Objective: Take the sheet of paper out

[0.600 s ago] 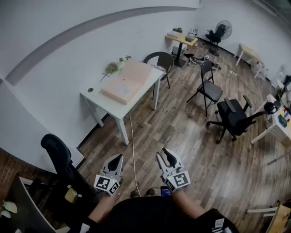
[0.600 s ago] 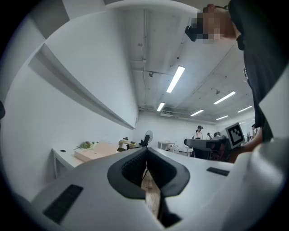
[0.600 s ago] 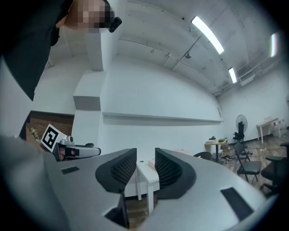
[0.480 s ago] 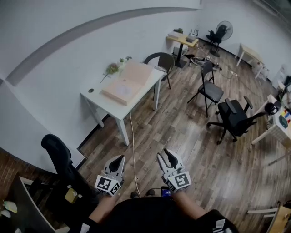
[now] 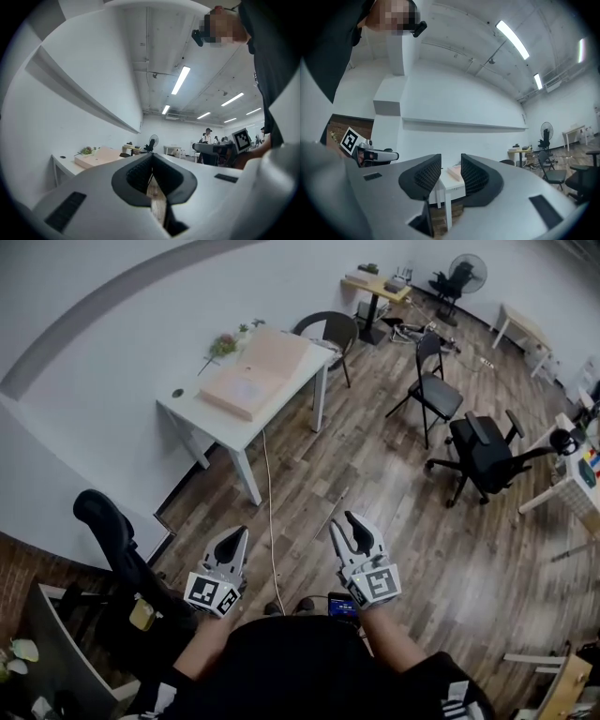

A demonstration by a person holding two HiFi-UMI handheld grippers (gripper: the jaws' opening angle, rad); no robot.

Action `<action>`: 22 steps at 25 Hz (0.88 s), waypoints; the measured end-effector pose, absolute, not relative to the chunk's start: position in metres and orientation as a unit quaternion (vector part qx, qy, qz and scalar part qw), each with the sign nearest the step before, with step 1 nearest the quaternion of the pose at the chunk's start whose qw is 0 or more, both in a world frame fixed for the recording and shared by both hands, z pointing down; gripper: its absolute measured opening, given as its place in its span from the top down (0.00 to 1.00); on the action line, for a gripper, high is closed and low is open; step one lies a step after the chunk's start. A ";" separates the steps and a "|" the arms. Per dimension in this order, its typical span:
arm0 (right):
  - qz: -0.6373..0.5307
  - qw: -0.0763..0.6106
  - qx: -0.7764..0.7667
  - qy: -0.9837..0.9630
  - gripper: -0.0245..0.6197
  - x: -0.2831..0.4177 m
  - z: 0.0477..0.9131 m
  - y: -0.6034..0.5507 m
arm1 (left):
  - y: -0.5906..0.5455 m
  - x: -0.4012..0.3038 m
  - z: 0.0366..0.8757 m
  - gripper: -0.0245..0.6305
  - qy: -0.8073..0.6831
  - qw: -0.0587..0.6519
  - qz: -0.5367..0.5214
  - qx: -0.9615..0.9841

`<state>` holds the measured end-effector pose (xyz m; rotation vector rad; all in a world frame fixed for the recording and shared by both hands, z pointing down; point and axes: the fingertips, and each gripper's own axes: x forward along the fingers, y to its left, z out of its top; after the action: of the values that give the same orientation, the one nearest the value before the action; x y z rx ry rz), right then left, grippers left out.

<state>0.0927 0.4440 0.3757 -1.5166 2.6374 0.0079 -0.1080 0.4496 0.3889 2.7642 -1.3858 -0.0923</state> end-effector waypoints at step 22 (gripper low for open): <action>-0.034 0.019 -0.516 0.856 0.76 0.118 0.427 0.410 | 0.395 -0.099 0.417 0.96 -0.456 0.038 -0.028 0.889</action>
<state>0.1178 0.4098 0.4267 -1.6005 2.6570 -0.1053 -0.0988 0.3949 0.4170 2.7274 -1.3987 -0.0850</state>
